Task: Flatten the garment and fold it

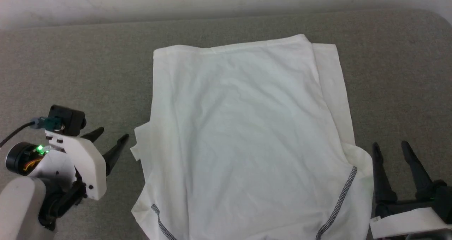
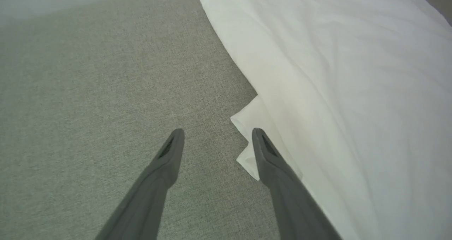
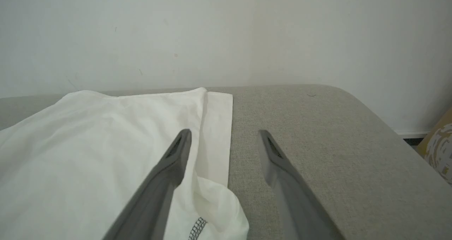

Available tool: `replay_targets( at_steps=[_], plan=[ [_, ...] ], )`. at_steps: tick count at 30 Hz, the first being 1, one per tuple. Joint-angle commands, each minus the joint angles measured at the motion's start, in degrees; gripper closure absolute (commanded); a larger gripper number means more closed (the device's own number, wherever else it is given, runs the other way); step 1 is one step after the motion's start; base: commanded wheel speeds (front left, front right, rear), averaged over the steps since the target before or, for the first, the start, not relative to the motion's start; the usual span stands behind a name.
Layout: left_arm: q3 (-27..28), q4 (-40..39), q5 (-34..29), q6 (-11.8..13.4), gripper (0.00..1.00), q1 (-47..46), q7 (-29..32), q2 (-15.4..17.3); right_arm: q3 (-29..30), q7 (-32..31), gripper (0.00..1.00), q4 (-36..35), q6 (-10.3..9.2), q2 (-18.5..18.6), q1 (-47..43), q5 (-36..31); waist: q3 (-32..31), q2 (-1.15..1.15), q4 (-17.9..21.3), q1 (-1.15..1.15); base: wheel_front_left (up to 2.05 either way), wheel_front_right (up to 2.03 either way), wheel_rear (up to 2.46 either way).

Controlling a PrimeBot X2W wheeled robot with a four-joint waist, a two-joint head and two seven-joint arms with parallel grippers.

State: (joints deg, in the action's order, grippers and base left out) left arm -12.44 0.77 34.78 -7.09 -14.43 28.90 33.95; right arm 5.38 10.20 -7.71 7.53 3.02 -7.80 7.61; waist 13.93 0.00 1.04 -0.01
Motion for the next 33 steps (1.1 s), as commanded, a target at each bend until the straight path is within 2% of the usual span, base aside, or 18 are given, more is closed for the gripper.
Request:
replay_targets(
  at_steps=[1,8,12,19,26,27,28,29,33],
  plan=[
    [-0.8,0.0,2.0,-0.4,0.00,-1.2,1.9,1.3,0.0,0.5,0.00,0.2,-0.04,-0.1,1.0,0.4,2.3,0.00,1.2,0.01,0.00,0.00,0.00],
    [-3.9,-0.1,9.3,-0.4,0.00,-3.1,9.1,5.7,0.1,1.1,0.00,0.9,-0.04,-0.1,2.1,0.6,3.9,0.00,1.9,0.01,0.00,0.00,0.00],
    [-4.9,0.4,10.9,-0.4,0.00,-3.5,11.0,6.7,0.3,1.2,0.00,0.9,-0.04,-0.1,2.4,0.5,4.3,0.00,2.0,0.01,0.00,0.00,0.00],
    [-7.0,2.1,11.5,-0.4,0.00,-4.8,10.9,7.0,0.5,0.9,0.00,0.5,-0.04,-0.1,3.2,0.2,5.4,0.00,2.2,0.01,0.00,0.00,0.00],
    [-8.6,5.1,14.5,-0.4,0.00,-5.0,11.1,5.3,0.7,0.6,0.00,0.3,-0.04,-0.1,3.7,0.0,6.3,0.00,2.4,0.01,0.00,0.00,0.00],
    [-8.8,5.4,15.1,-0.4,0.04,-5.1,11.1,5.1,0.7,0.5,0.00,0.2,-0.04,-0.1,3.7,0.0,6.4,0.00,2.5,0.01,0.00,0.00,0.00],
    [-9.2,5.5,15.5,-0.4,0.66,-5.2,11.2,5.0,0.8,0.5,0.00,0.2,-0.04,-0.1,3.8,0.0,6.5,0.00,2.5,0.01,0.00,0.00,0.00],
    [-9.5,5.6,16.0,-0.4,1.00,-5.3,11.2,4.8,0.8,0.4,0.00,0.2,-0.04,-0.1,3.8,0.0,6.5,0.00,2.5,0.01,0.00,0.00,0.00],
    [-9.9,6.3,17.9,-0.4,1.00,-5.7,10.6,4.5,0.9,0.2,0.00,0.2,-0.04,-0.1,3.8,0.1,6.3,0.00,2.5,0.01,0.00,0.00,0.00]
  ],
)
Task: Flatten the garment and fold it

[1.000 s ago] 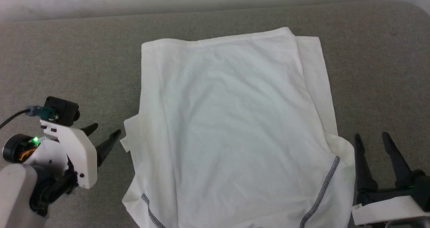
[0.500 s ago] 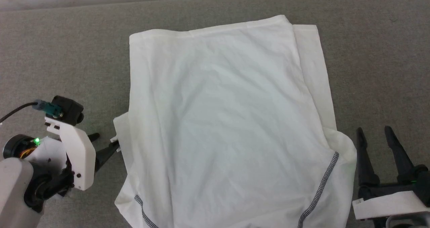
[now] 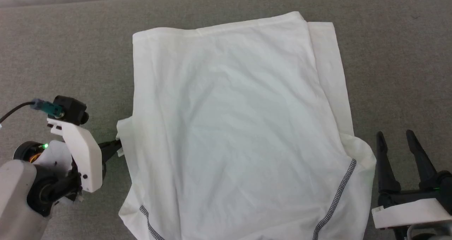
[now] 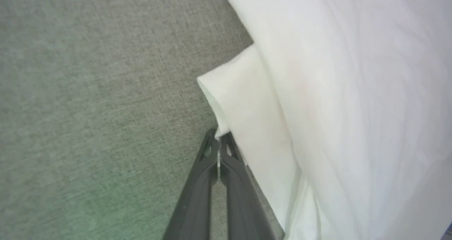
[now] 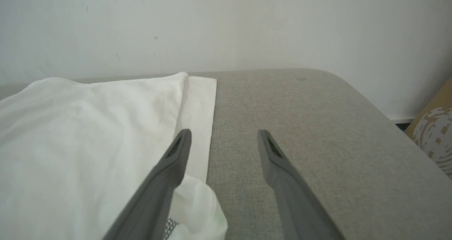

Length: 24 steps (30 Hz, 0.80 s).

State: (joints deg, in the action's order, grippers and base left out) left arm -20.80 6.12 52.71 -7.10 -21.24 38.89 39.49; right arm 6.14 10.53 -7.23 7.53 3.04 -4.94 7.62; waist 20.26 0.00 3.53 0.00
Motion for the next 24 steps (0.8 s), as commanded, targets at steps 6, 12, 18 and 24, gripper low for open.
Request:
replay_targets(
  at_steps=[6,12,18,24],
  plan=[
    [0.4,2.1,0.6,-0.4,1.00,-0.1,-2.2,-0.7,0.3,-0.1,0.00,0.4,-0.04,-0.2,0.7,0.3,-2.4,0.00,-0.3,0.00,0.00,0.00,0.00],
    [2.7,0.9,0.6,-0.2,1.00,-0.2,-3.8,1.6,0.2,-0.1,0.00,1.4,-0.04,-0.2,-0.3,0.8,-5.7,0.00,-1.0,0.00,0.00,0.00,0.00],
    [5.4,-0.5,0.8,0.3,1.00,0.8,-5.4,4.4,-0.1,0.0,0.00,2.3,-0.04,-0.2,-1.1,1.5,-8.3,0.00,-1.6,0.00,0.00,0.00,0.00],
    [8.6,-1.3,0.1,0.8,1.00,3.5,-8.4,7.8,-0.3,0.2,0.00,3.2,-0.04,-0.2,-1.7,1.9,-10.3,0.00,-2.1,0.00,0.00,0.00,0.00]
  ],
)
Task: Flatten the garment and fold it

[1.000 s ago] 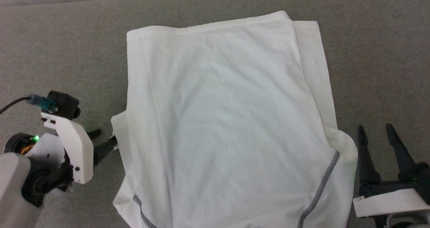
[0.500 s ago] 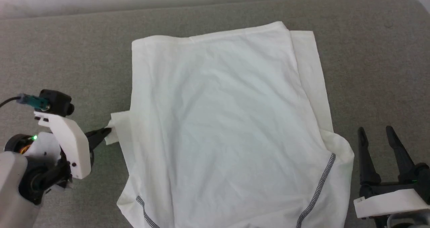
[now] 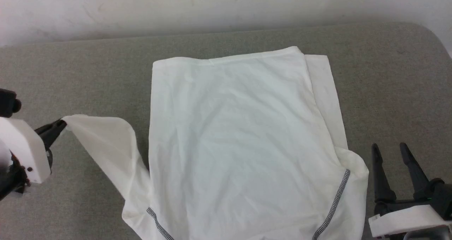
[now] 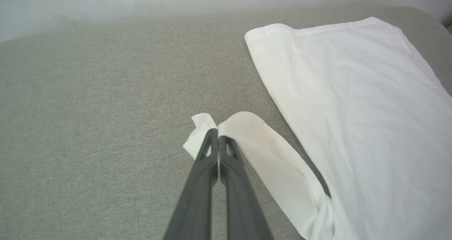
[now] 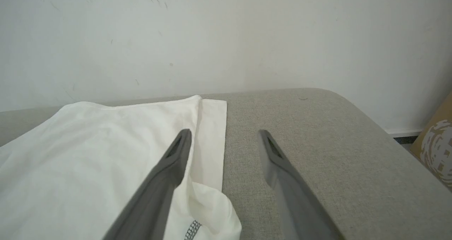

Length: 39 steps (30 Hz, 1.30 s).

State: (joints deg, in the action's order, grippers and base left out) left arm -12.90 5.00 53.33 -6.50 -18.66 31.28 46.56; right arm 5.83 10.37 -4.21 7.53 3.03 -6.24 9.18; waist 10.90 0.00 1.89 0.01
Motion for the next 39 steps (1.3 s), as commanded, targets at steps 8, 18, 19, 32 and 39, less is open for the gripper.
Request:
replay_targets(
  at_steps=[8,18,19,32,39],
  plan=[
    [4.3,0.0,-2.0,1.4,1.00,4.4,-3.8,5.2,0.3,0.6,0.00,1.0,-0.04,-0.1,-1.5,0.6,-3.3,0.00,-1.2,-0.01,0.00,0.00,0.00],
    [10.9,-0.2,-0.5,3.5,1.00,12.1,-6.3,10.1,0.4,0.5,0.00,1.5,-0.04,-0.1,-2.5,0.9,-5.4,0.00,-1.9,-0.01,0.00,0.00,0.00],
    [11.5,-0.5,-0.1,3.6,1.00,13.2,-6.4,10.2,0.4,0.5,0.00,1.5,-0.04,-0.1,-2.7,0.9,-5.6,0.00,-1.9,-0.01,0.00,0.00,0.00],
    [20.4,-3.7,3.3,6.4,1.00,28.4,-9.6,11.0,0.6,0.2,0.00,1.9,-0.04,-0.1,-4.3,1.0,-8.6,0.00,-3.0,-0.01,0.00,0.00,0.00],
    [23.2,-8.9,3.4,6.3,1.00,32.0,-11.5,11.0,0.7,-0.5,0.00,1.3,-0.04,-0.1,-5.3,0.8,-9.8,0.00,-3.5,-0.01,0.00,0.00,0.00]
  ],
)
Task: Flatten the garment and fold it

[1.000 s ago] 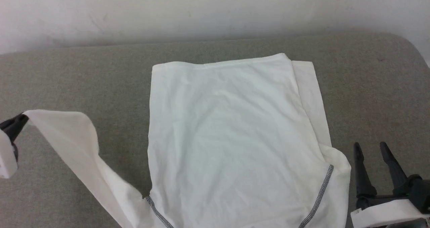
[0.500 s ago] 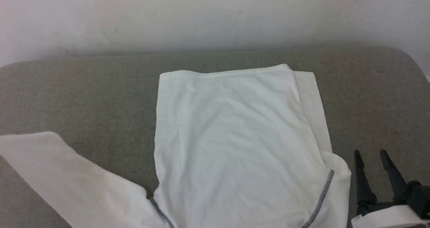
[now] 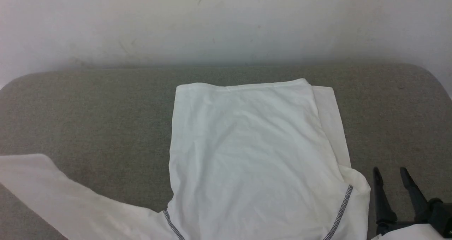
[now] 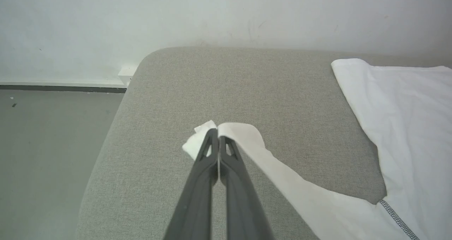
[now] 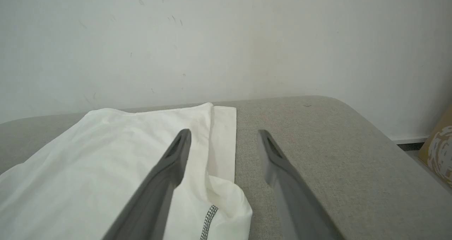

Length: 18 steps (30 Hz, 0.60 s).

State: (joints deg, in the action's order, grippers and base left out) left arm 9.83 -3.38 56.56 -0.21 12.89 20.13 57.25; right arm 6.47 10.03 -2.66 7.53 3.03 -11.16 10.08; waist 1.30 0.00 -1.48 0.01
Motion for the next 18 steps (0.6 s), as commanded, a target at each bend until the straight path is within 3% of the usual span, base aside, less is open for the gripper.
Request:
replay_targets(
  at_steps=[1,11,15,18],
  plan=[
    [0.6,-1.8,0.0,0.0,1.00,0.6,-0.5,0.5,0.1,-0.3,0.00,-0.4,-0.04,-0.1,-0.5,-0.2,-0.3,0.00,-0.1,-0.01,0.00,0.00,0.00],
    [-1.4,-17.3,-1.1,-0.1,1.00,-2.4,0.1,1.8,3.2,-0.9,0.00,-2.0,-0.04,-0.1,-1.0,-0.4,-1.5,0.00,-0.5,-0.01,0.00,0.00,0.00],
    [-6.5,-23.4,-2.5,-0.5,1.00,-8.4,0.7,1.8,4.6,-0.7,0.00,-2.3,-0.04,-0.1,-0.7,-0.1,-1.2,0.00,-0.6,-0.01,0.00,0.00,0.00],
    [-12.8,-26.6,-4.7,-1.1,1.00,-15.1,1.5,-0.1,5.2,-0.6,0.00,-2.4,-0.04,-0.1,-0.1,-0.1,-0.8,0.00,-0.6,-0.01,0.00,0.00,0.00]
  ],
)
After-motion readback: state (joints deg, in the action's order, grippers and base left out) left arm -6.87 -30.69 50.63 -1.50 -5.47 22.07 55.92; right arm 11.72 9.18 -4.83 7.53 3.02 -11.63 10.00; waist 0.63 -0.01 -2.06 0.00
